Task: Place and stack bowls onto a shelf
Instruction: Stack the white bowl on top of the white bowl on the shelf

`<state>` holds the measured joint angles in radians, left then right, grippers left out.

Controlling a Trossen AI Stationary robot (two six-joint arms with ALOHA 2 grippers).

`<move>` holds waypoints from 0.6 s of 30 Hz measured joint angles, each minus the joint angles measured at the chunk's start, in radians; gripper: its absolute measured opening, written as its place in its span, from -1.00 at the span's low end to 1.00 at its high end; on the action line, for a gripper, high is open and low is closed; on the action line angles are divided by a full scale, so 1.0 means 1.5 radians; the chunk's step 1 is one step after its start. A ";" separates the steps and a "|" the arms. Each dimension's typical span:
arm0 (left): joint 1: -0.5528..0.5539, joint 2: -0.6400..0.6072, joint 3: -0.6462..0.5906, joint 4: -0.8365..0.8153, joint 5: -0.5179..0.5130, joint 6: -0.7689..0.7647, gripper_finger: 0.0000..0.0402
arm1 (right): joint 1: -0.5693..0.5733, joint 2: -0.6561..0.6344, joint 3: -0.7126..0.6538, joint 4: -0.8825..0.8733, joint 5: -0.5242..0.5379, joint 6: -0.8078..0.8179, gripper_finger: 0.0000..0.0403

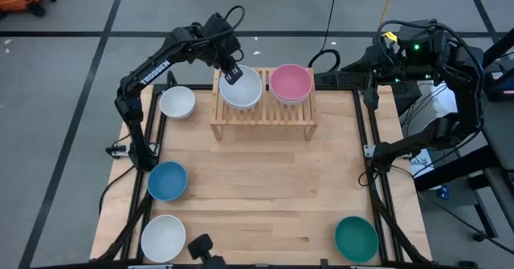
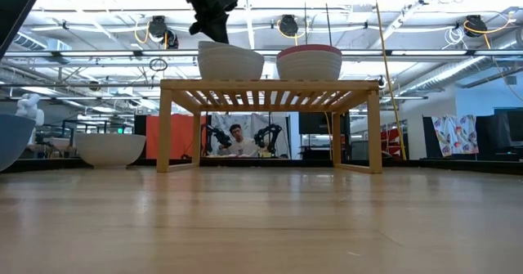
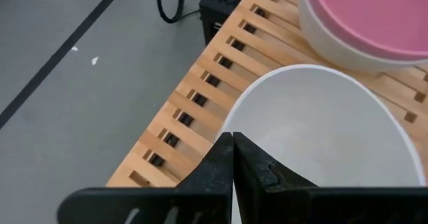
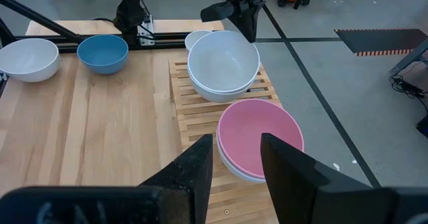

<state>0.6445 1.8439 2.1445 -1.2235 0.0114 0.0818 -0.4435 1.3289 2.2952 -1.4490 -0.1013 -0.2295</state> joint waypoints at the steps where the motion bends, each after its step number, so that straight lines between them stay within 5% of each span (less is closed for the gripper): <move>1: 0.000 0.000 0.000 0.000 -0.004 0.000 -1.00 | 0.000 0.000 0.000 0.000 0.000 0.000 -0.40; 18: 0.015 0.002 0.000 -0.010 -0.010 -0.003 -1.00 | 0.000 0.000 0.000 0.000 0.000 0.000 -0.40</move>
<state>0.6670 1.8473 2.1445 -1.2385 -0.0039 0.0775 -0.4435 1.3289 2.2954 -1.4490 -0.1017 -0.2295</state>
